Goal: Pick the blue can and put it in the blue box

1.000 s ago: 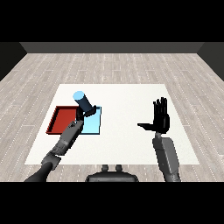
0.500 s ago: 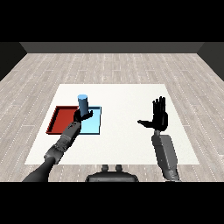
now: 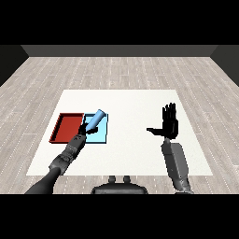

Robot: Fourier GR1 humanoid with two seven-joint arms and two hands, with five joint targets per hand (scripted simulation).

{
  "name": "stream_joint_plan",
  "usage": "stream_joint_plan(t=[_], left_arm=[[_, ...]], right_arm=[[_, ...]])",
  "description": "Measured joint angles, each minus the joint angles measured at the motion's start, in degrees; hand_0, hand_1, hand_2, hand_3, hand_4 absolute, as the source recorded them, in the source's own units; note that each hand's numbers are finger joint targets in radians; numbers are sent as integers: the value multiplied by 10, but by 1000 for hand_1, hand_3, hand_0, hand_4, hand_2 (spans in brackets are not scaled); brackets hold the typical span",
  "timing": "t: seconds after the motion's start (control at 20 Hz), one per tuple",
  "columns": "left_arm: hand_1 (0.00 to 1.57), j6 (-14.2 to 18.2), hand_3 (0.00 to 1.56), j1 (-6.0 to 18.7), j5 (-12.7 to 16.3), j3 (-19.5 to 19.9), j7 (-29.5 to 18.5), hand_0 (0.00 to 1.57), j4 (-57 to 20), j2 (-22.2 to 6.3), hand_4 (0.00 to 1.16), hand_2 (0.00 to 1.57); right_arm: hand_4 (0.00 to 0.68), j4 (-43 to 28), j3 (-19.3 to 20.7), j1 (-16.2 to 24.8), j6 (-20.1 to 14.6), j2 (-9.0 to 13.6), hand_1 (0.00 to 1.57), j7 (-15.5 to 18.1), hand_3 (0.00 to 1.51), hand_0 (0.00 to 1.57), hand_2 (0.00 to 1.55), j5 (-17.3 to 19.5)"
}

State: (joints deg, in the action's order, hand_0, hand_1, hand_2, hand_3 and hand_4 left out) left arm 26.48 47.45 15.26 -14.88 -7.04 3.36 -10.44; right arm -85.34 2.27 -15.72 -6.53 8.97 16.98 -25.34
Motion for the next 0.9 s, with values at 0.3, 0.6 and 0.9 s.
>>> stream_joint_plan(t=[0.3,0.6,0.9], left_arm=[[0,14,0,6,-31,-21,7,0,-13,6,0,0],[0,82,0,-2,-10,11,-41,0,1,10,0,0],[0,125,0,-4,21,52,-152,0,70,14,0,0]], right_arm=[[0,2,1,6,14,-4,0,10,0,0,0,-3],[0,1,3,8,25,-14,0,18,0,0,0,-13],[0,1,5,2,37,-10,0,17,0,0,0,-16]])
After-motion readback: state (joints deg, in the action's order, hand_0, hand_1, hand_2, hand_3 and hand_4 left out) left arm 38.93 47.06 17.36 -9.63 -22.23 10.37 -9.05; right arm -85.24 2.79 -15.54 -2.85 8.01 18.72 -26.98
